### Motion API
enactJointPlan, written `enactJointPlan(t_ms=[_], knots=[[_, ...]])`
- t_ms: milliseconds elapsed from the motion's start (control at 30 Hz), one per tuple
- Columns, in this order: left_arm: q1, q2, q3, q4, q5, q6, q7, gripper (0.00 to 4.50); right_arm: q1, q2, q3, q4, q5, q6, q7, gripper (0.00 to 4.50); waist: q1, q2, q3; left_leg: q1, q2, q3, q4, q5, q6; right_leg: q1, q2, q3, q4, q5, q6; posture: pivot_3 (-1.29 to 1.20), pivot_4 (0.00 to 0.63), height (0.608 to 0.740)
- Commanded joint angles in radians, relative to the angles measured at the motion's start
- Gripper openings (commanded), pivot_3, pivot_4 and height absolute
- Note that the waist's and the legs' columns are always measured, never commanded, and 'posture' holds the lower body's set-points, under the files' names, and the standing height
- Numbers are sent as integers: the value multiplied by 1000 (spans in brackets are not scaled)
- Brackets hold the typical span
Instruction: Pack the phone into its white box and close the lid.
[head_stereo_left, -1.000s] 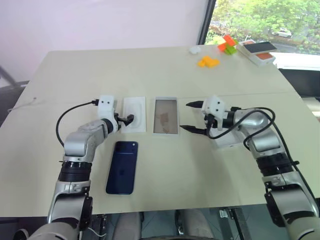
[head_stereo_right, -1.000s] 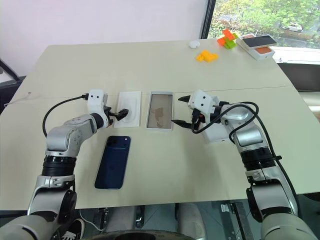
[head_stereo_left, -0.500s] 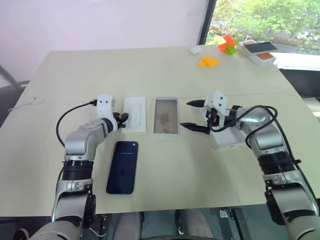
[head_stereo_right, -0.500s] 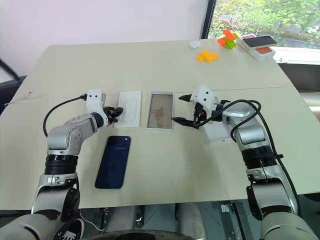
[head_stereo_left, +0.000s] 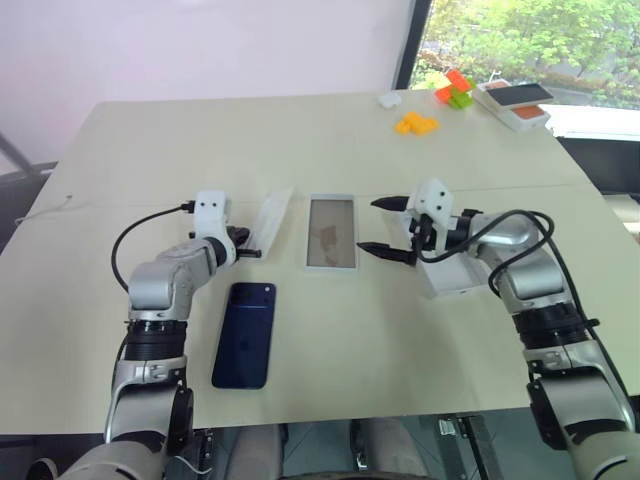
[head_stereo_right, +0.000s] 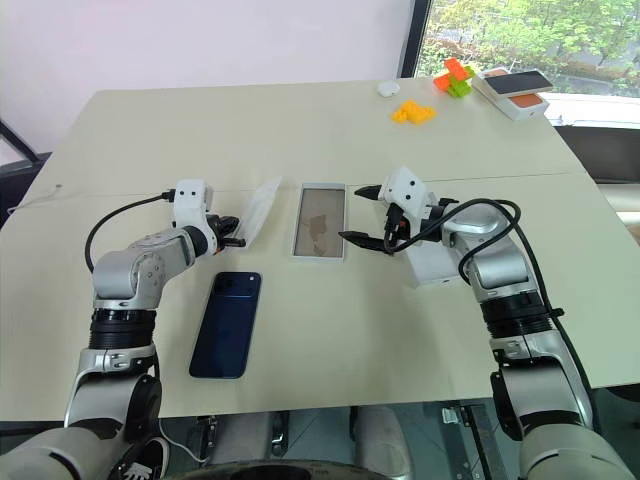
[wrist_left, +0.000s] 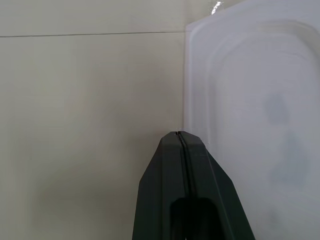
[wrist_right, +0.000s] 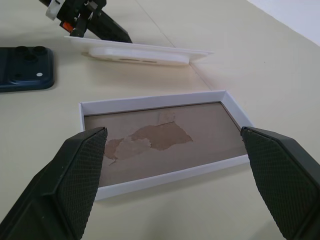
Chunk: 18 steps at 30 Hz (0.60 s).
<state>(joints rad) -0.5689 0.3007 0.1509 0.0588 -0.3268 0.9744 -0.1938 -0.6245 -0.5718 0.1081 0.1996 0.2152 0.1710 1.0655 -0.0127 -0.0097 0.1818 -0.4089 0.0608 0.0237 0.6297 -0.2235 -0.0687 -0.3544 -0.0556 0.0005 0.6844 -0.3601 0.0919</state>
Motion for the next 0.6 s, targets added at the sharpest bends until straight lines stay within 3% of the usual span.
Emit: enactJointPlan(t_ms=[33, 367, 467, 600], knots=[[-12, 12, 11, -33, 6, -8, 2, 23, -19, 2, -29, -27, 14, -18, -9, 4500, 0, 0, 0, 0, 0, 0, 0, 0, 0, 0, 0, 0, 0, 0, 0, 0, 150, 740], [-37, -7, 83, -105, -52, 10, 13, 23, -4, 7, -20, -37, 15, -23, -9, 4500, 0, -2, 1, 0, 0, 0, -1, 0, 0, 0, 0, 0, -1, 0, 0, 0, 150, 740], [-47, -21, 107, -121, -74, 47, 31, 791, -4, 9, -18, -35, 14, -24, -8, 4500, 1, -2, 1, -1, 0, 0, -1, 0, 0, 0, 0, 0, -1, 0, 0, 0, 150, 740], [-57, 15, 79, -146, -70, 116, 22, 2764, -6, 10, -17, -31, 14, -22, -7, 4500, -1, -3, 2, -1, 0, 0, -1, 0, 0, 0, 0, 0, -1, 0, 0, 0, 150, 740]])
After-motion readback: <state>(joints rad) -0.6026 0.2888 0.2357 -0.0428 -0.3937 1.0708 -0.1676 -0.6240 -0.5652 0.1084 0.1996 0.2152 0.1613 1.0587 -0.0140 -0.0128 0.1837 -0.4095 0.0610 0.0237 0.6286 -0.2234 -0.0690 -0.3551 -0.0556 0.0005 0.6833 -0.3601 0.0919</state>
